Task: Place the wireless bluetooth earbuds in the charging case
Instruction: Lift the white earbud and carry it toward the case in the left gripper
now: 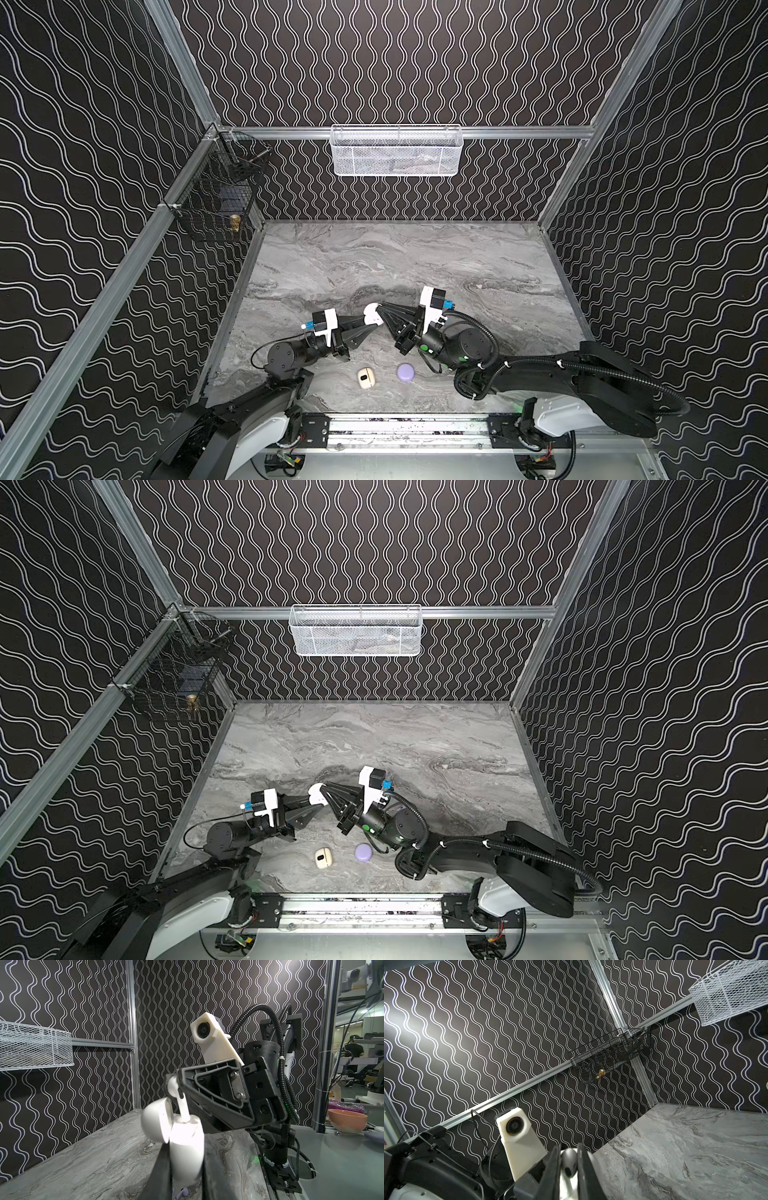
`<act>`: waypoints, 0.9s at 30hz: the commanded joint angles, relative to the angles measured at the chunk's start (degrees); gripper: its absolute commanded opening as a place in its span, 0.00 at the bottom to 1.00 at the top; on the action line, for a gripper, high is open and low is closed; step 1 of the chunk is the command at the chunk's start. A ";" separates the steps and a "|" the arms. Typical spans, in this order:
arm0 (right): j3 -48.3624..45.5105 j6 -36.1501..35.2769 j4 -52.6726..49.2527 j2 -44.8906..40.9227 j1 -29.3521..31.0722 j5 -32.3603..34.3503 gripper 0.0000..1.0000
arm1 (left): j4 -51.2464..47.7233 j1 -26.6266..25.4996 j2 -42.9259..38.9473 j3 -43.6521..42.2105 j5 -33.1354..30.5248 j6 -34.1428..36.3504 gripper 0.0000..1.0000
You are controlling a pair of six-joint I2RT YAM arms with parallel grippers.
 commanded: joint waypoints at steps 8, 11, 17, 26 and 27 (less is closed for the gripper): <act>-2.30 -0.41 3.04 -0.22 0.06 0.50 0.14 | 2.67 -0.15 -0.99 -0.40 -0.40 -0.50 0.00; -1.94 -0.26 2.03 -0.18 0.05 0.14 0.13 | 2.69 -0.18 -1.08 -0.14 -0.06 -0.80 0.00; -2.59 0.83 2.80 0.63 0.05 -0.53 0.14 | 2.64 -0.13 -1.60 -0.49 -0.35 -0.43 0.00; -4.22 3.54 3.11 -0.04 0.05 -1.98 0.13 | 2.61 -0.16 -0.96 -0.13 0.35 -0.50 0.00; -4.30 3.55 2.93 -0.10 0.13 -1.96 0.13 | 2.60 -0.16 -1.05 -0.21 0.30 -0.42 0.00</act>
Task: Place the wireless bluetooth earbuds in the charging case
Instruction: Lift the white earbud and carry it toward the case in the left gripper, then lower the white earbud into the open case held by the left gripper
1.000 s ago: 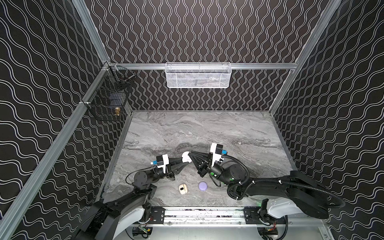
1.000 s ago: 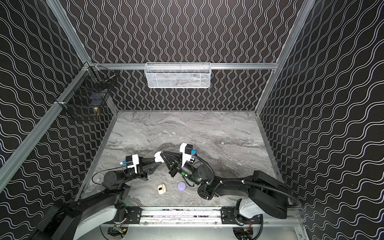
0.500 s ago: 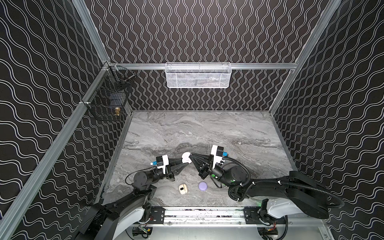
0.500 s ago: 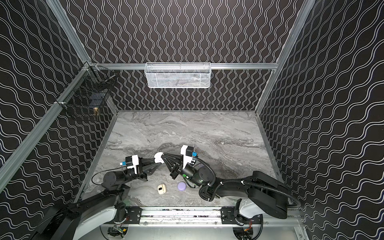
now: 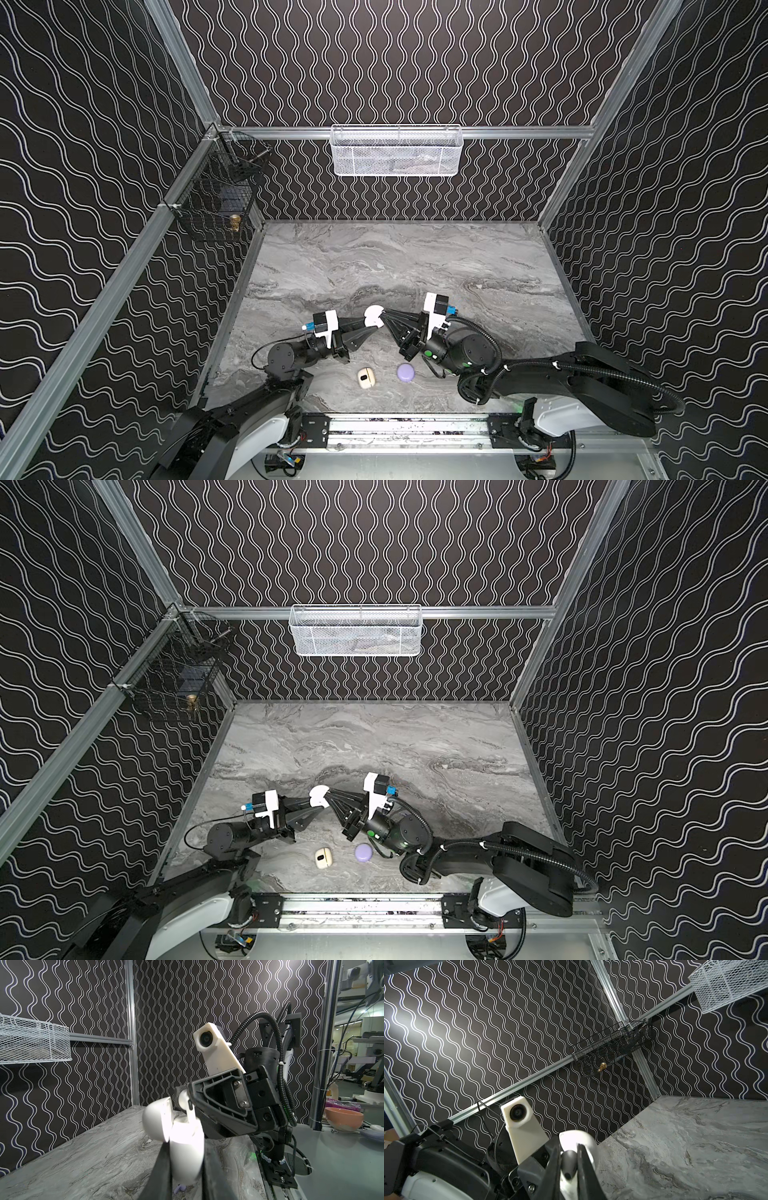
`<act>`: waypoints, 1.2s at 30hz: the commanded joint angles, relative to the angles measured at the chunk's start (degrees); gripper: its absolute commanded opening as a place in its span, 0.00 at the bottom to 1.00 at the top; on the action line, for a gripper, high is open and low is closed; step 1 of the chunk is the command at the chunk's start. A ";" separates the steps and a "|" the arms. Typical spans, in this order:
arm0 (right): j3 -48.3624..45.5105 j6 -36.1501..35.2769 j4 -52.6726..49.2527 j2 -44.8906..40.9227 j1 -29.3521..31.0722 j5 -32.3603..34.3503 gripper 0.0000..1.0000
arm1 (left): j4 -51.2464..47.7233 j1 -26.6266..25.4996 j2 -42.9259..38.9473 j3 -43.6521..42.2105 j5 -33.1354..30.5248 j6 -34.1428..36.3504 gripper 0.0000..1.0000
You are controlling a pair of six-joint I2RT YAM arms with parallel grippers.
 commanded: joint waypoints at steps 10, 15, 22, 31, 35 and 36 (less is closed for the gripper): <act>-1.01 0.41 -3.77 -1.27 0.04 1.98 0.33 | 3.91 -0.03 -0.23 0.35 0.23 -0.03 0.00; -0.57 -0.39 -8.54 -4.77 0.05 2.74 0.43 | 3.87 0.00 0.00 0.37 0.28 -0.05 0.00; -2.20 -1.70 -19.63 -15.73 0.05 3.16 0.53 | 2.24 -0.07 0.39 0.25 -1.36 1.26 0.00; 9.39 1.84 -47.14 -18.80 0.05 10.15 0.42 | -2.34 0.00 -1.37 0.17 -2.45 3.41 0.00; 14.72 2.23 -53.89 -14.69 0.05 9.63 0.36 | -4.89 -0.04 -2.14 0.85 -2.52 3.94 0.00; 15.94 2.16 -55.52 -13.65 0.05 9.06 0.35 | -4.90 -0.07 -2.15 0.79 -2.54 3.90 0.00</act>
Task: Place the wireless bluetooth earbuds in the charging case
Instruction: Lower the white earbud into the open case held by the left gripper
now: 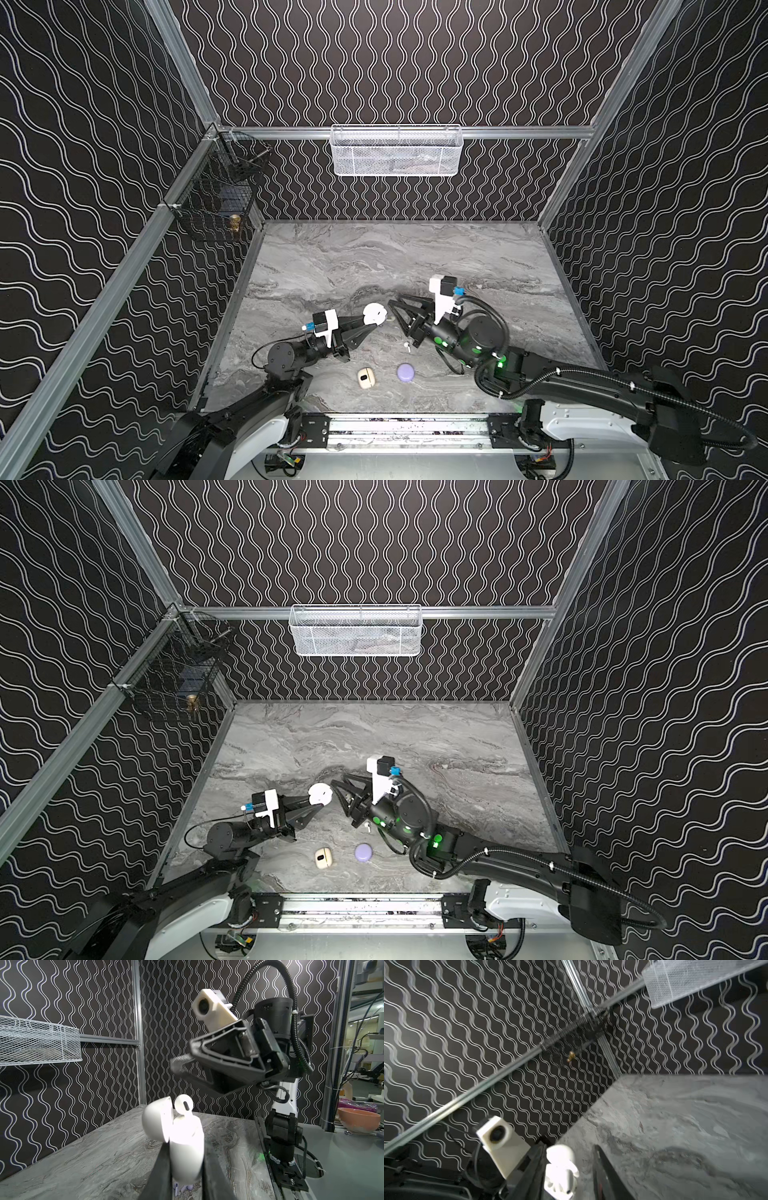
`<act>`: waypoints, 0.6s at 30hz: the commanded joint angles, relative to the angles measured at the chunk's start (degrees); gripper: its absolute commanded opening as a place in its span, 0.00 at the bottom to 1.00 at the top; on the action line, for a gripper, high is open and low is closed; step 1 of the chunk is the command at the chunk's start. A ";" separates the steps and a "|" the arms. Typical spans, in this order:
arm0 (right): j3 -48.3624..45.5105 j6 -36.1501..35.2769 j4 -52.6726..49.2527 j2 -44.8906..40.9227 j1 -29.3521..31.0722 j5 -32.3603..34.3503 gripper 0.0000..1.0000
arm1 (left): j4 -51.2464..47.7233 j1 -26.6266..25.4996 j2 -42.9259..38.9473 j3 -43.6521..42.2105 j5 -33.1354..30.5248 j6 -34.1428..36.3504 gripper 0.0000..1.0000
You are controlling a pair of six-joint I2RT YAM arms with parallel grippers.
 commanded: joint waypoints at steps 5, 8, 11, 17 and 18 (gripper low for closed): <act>3.75 0.08 -8.25 4.05 0.05 -2.97 0.35 | -0.32 -0.04 0.41 0.40 -0.70 0.81 0.00; 3.93 -0.17 -8.82 3.64 0.13 -3.05 0.35 | -0.01 -0.02 0.81 0.54 -0.45 0.74 0.00; 3.07 -0.32 -7.84 2.78 0.15 -3.51 0.34 | -0.41 -0.05 0.93 0.54 -0.53 0.92 0.00; 3.97 -2.00 -8.63 3.54 0.26 -5.15 0.31 | 0.78 -0.04 1.50 0.70 -0.01 0.60 0.00; 3.96 -2.31 -8.67 3.57 0.31 -5.21 0.31 | 0.45 0.03 1.43 0.66 0.06 0.65 0.00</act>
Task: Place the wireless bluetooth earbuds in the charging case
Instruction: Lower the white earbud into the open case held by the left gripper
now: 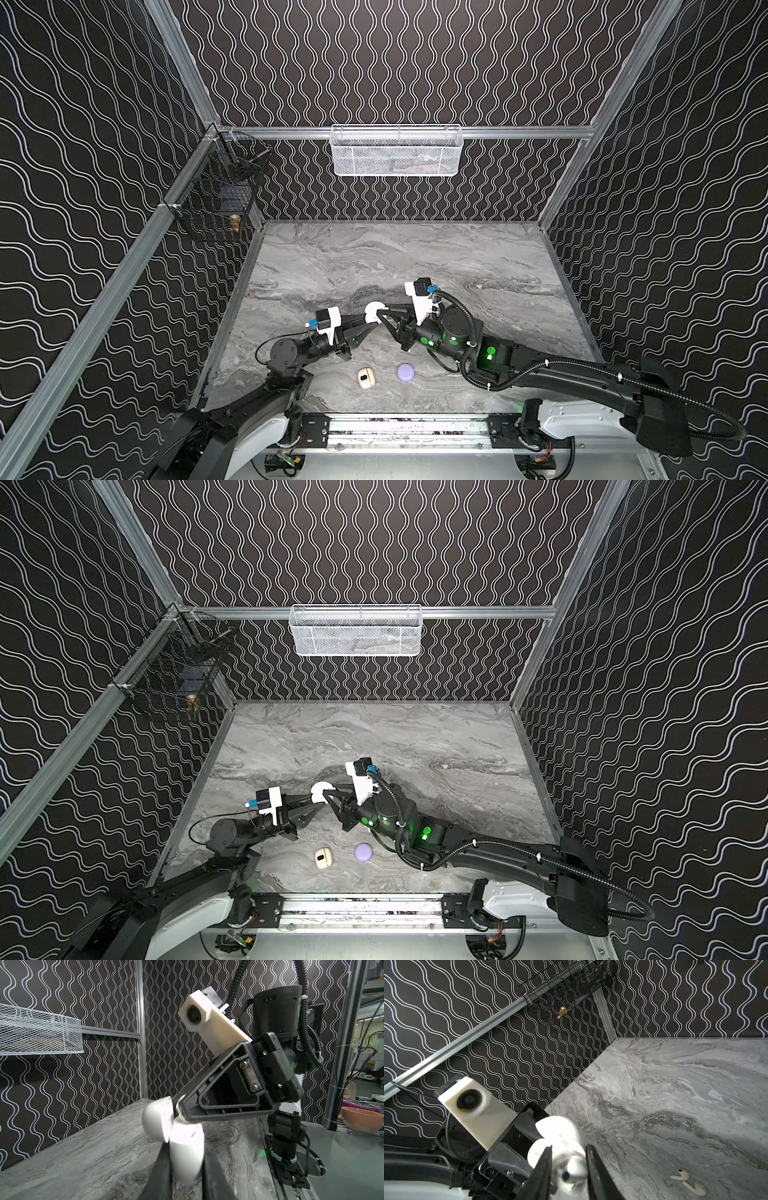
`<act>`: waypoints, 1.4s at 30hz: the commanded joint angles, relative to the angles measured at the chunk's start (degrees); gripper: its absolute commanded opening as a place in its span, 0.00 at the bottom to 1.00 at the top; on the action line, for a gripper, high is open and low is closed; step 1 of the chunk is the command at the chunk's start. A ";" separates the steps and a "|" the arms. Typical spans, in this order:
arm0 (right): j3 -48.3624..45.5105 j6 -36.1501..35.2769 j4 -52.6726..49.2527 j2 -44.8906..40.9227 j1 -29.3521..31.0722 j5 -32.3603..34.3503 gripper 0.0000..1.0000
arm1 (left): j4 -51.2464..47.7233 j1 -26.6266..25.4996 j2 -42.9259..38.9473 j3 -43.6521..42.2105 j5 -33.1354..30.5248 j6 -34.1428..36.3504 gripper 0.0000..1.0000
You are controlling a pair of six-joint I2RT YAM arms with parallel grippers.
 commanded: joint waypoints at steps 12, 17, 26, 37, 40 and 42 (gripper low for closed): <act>1.63 -3.07 -1.76 -1.09 0.95 -2.76 0.30 | 0.85 -0.01 0.07 0.61 0.38 0.60 0.00; 2.19 -3.67 -2.26 -1.45 1.24 -2.09 0.30 | 0.54 -0.05 -0.03 0.69 0.52 0.61 0.00; 3.56 -3.75 -4.11 -1.79 1.55 -1.18 0.30 | -0.19 -0.02 -0.35 0.88 0.47 0.63 0.00; 3.51 -3.69 -4.84 -2.56 1.83 1.35 0.31 | -0.08 -0.03 -0.13 0.65 0.36 0.62 0.00; 4.42 -3.60 -6.30 -1.76 1.80 3.22 0.37 | 1.18 0.00 -0.18 0.62 0.72 0.34 0.00; 4.28 -3.33 -6.14 -1.50 1.77 3.92 0.43 | 1.51 -0.04 -0.09 0.43 0.90 0.46 0.00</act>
